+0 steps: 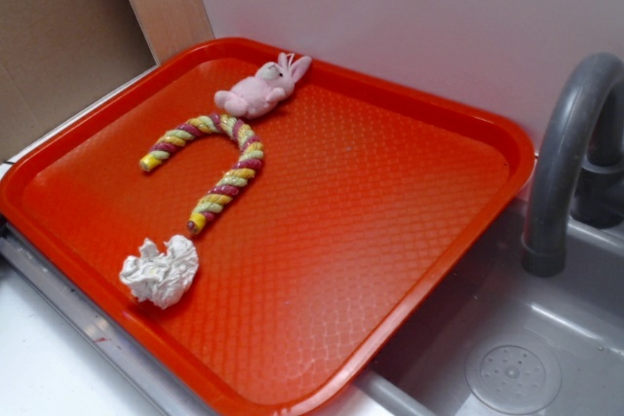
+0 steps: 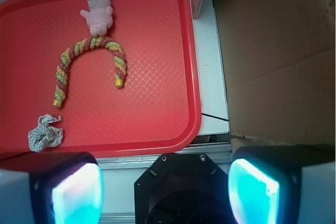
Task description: Grab the pink bunny.
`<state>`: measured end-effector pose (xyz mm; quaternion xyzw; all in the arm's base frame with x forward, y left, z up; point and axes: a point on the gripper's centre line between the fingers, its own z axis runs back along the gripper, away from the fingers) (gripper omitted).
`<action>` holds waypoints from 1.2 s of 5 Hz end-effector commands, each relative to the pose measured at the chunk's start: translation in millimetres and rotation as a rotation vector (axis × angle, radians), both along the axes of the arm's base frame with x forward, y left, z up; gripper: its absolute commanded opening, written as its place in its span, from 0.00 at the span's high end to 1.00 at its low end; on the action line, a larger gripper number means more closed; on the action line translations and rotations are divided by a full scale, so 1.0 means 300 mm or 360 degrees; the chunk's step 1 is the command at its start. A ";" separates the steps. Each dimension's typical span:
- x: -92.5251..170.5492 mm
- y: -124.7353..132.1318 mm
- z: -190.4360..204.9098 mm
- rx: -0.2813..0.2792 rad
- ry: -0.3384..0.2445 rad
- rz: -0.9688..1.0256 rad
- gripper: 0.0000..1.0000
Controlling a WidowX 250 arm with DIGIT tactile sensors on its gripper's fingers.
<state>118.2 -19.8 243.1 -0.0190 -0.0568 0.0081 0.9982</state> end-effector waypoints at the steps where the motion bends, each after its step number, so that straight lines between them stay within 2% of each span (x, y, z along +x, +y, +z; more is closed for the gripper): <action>1: 0.000 0.000 0.000 0.0000 0.0000 0.0000 0.00; 2: 0.098 -0.027 -0.069 0.0001 -0.0152 0.0114 0.00; 3: 0.205 -0.077 -0.133 -0.0104 -0.0315 0.0159 0.00; 4: 0.303 -0.160 -0.205 -0.0163 -0.0411 0.0119 0.00; 5: 0.419 -0.268 -0.320 -0.0226 -0.0420 0.0027 0.00; 6: 0.513 -0.349 -0.432 -0.0241 -0.0388 -0.0032 0.00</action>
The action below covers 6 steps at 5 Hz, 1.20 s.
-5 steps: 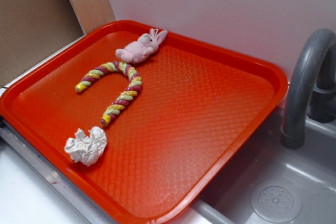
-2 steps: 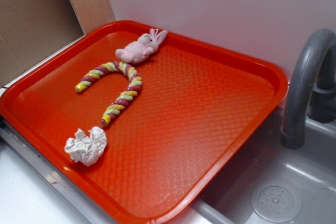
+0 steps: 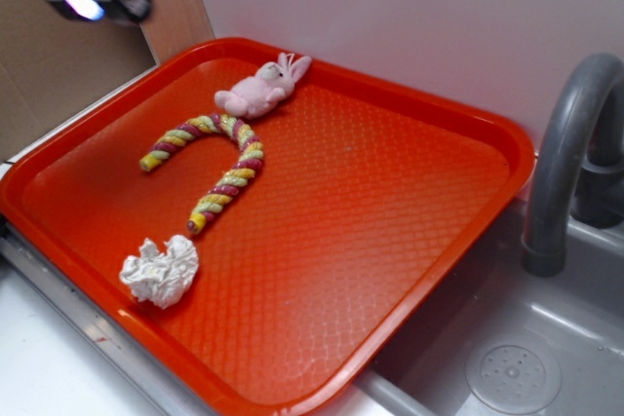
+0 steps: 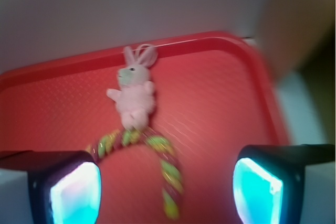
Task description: Grab the pink bunny.
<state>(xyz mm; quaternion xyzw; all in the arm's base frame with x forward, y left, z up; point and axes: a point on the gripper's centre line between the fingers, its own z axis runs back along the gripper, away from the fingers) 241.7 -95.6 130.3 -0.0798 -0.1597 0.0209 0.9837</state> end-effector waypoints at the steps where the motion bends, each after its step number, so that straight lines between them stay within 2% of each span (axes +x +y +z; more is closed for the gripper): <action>1: 0.172 -0.143 -0.146 -0.0060 -0.0001 -0.0095 0.00; 2: 0.214 -0.170 -0.195 -0.0040 0.0020 -0.0110 0.00; 3: 0.245 -0.201 -0.232 0.0017 0.0028 -0.0170 0.00; 4: 0.253 -0.213 -0.260 0.0094 0.0058 -0.0153 0.11; 5: 0.237 -0.239 -0.266 0.0146 0.0063 -0.0142 1.00; 6: 0.213 -0.234 -0.245 0.0191 0.0076 -0.0114 1.00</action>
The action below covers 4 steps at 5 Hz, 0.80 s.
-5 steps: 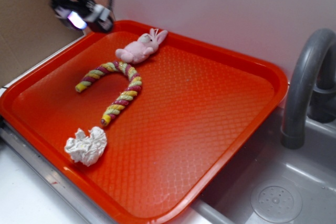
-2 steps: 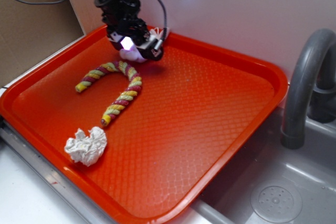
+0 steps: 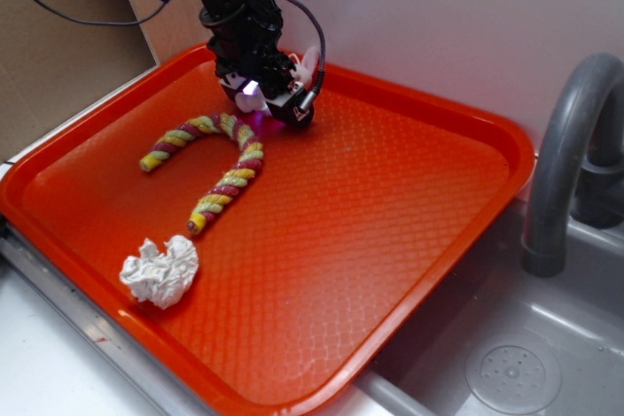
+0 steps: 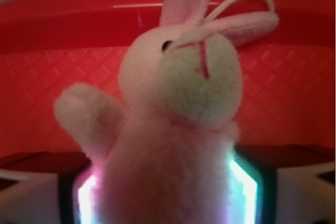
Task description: Grab the pink bunny.
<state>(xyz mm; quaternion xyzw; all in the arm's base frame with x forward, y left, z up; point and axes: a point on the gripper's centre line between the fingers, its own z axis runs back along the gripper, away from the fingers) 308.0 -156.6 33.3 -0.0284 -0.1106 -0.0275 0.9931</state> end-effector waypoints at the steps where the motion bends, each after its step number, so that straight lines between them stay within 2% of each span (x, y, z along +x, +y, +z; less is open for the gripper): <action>1: -0.084 0.000 0.210 -0.0002 0.0000 0.0034 1.00; 2: -0.185 0.057 0.357 -0.0049 0.0060 0.0148 1.00; 3: -0.292 0.118 0.472 -0.0065 0.0061 0.0180 1.00; 4: -0.419 0.154 0.588 -0.0098 0.0020 0.0225 1.00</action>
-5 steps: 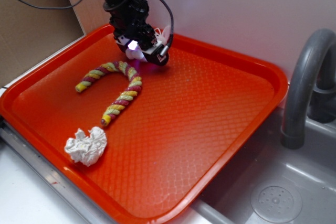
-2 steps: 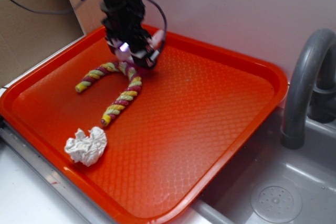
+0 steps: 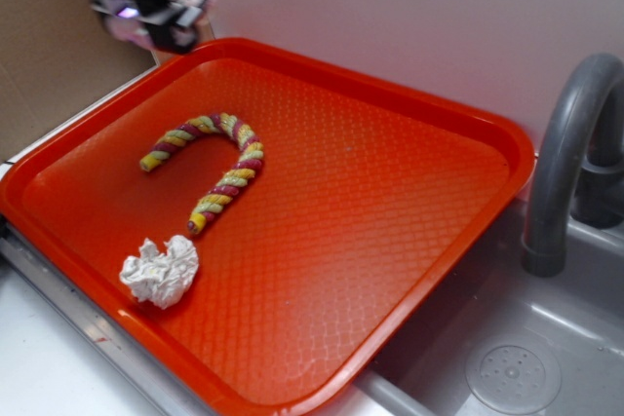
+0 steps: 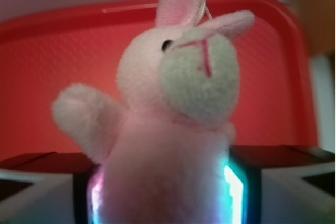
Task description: Grab the pink bunny.
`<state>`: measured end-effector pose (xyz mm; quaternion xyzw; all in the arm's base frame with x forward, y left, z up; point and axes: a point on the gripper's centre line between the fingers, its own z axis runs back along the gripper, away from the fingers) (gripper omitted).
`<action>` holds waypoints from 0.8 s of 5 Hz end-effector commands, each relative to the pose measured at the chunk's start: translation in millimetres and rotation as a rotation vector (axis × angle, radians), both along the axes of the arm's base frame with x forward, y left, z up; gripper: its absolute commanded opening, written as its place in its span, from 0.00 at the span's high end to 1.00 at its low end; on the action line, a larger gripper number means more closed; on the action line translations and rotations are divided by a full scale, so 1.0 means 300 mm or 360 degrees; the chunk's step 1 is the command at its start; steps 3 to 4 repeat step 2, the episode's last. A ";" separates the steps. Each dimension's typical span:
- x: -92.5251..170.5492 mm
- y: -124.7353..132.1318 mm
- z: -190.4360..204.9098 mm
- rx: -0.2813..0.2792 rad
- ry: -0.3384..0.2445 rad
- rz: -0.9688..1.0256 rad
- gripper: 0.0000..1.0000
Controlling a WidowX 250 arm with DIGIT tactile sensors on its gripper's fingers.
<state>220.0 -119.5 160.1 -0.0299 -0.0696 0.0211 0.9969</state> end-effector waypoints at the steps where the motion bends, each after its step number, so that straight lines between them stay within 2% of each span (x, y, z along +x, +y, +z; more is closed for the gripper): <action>1: -0.247 0.059 0.245 -0.0099 -0.0159 0.0084 1.00; 4: -0.273 0.068 0.261 -0.0080 -0.0174 0.0029 1.00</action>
